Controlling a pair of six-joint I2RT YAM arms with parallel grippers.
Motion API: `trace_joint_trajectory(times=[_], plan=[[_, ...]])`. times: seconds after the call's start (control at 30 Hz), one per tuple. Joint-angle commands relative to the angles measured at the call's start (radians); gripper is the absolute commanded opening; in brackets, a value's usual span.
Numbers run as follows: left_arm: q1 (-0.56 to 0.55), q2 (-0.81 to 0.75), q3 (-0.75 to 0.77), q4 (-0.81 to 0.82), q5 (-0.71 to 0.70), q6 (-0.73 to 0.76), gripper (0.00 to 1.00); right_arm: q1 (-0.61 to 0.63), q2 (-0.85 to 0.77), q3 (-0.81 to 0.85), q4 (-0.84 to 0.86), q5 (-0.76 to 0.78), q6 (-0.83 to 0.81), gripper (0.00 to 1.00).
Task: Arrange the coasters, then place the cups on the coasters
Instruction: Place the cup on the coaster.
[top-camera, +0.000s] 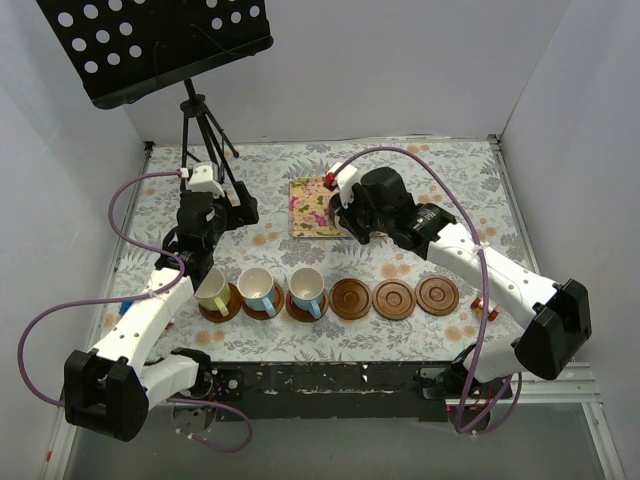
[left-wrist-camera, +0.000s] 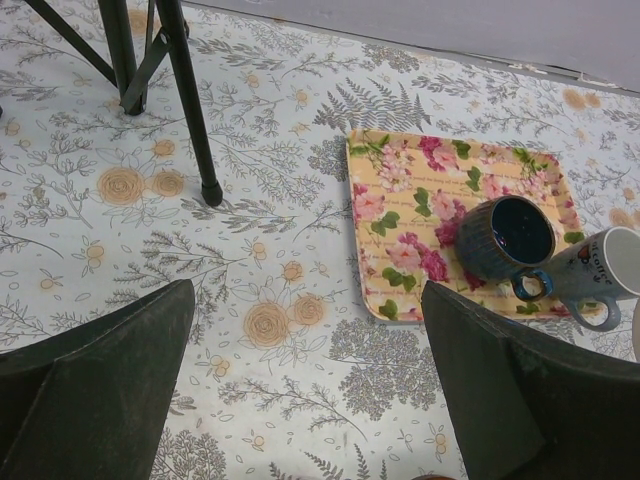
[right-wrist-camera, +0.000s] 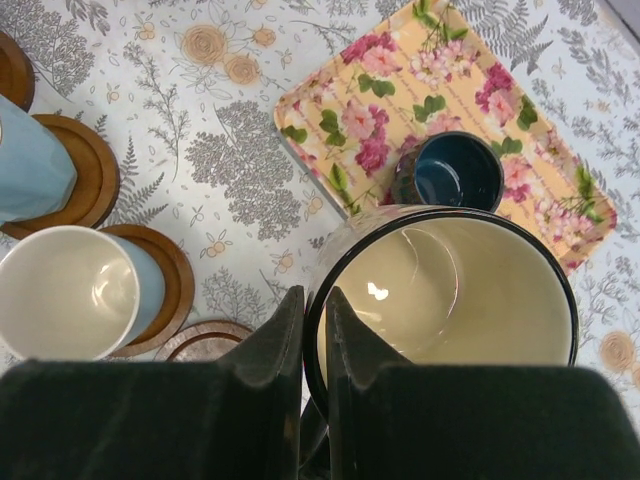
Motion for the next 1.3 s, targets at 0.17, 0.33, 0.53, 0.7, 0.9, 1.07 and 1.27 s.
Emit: trace_joint_trajectory(times=[0.17, 0.33, 0.53, 0.7, 0.9, 1.07, 1.27], plan=[[0.005, -0.031, 0.025, -0.003, 0.016, -0.004, 0.98, 0.048, -0.113, -0.095, 0.041, 0.050, 0.054, 0.01], [0.005, -0.032, 0.025, -0.003, 0.017, -0.004, 0.98, 0.064, -0.146, -0.149, 0.067, 0.041, 0.079, 0.01], [0.006, -0.034, 0.023, -0.003, 0.019, -0.005, 0.98, 0.088, -0.148, -0.159, 0.058, 0.044, 0.084, 0.01], [0.005, -0.035, 0.023, -0.001, 0.016, -0.005, 0.98, 0.107, -0.171, -0.179, 0.047, 0.042, 0.079, 0.01], [0.005, -0.034, 0.022, -0.003, 0.022, -0.007, 0.98, 0.123, -0.195, -0.199, 0.019, 0.056, 0.090, 0.01], [0.005, -0.035, 0.022, -0.003, 0.019, -0.007, 0.98, 0.186, -0.197, -0.236, 0.021, 0.117, 0.103, 0.01], [0.005, -0.029, 0.023, -0.003, 0.016, -0.007, 0.98, 0.228, -0.214, -0.314, 0.076, 0.113, 0.152, 0.01]])
